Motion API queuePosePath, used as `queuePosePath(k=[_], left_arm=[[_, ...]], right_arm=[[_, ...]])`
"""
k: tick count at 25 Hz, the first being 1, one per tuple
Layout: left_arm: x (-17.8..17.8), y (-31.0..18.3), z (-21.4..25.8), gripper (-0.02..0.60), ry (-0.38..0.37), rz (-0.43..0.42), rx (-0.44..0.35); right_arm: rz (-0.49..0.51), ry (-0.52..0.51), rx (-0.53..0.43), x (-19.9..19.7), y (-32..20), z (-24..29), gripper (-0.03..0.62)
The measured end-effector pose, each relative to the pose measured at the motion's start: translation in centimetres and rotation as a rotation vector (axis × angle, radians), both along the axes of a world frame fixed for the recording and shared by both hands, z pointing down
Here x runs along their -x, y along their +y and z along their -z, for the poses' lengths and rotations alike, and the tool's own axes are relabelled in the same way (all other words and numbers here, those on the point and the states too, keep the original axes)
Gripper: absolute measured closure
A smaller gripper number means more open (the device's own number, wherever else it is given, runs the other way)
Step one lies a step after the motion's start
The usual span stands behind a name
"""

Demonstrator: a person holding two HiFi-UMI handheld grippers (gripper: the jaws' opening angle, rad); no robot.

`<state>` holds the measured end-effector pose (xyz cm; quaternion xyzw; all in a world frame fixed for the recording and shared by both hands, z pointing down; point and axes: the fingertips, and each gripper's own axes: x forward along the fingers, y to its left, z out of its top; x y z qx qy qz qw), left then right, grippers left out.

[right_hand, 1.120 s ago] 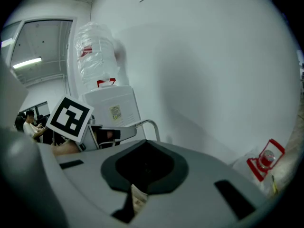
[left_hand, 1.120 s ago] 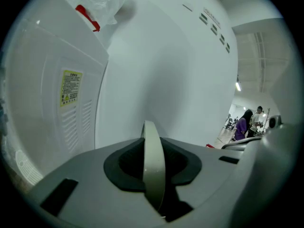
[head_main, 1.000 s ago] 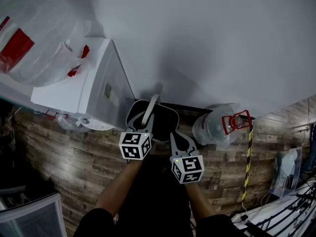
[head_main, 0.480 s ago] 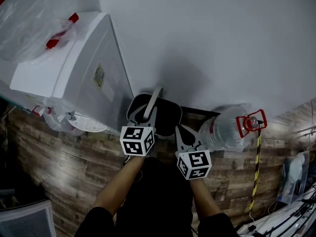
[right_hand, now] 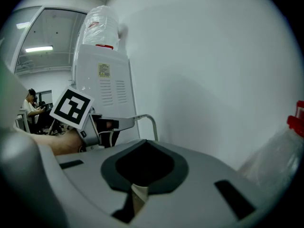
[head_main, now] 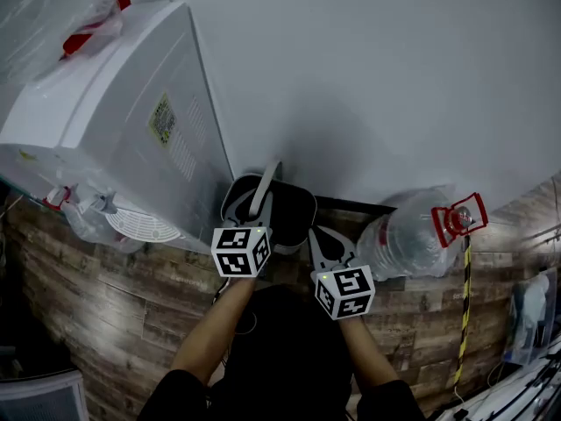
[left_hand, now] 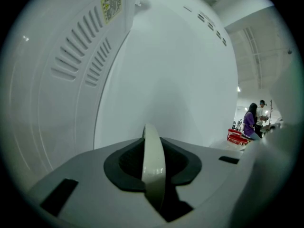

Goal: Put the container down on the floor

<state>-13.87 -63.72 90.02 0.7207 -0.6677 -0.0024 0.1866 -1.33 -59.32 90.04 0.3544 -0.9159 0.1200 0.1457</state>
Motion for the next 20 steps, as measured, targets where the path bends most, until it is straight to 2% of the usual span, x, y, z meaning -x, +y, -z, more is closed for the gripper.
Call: queuePosePath(k=[9, 20], left_arm=[[1.2, -1.5, -4.3, 0.497, -0.025, 0.024, -0.004], [3.7, -2.2, -9.2, 0.497, 0.000, 0.126, -0.015]], right_arm=[[0.012, -0.008, 0.039, -0.1, 0.3, -2.9, 0.583], [-0.021, 0.038, 0.071, -2.1, 0.6, -6.1, 0.583]])
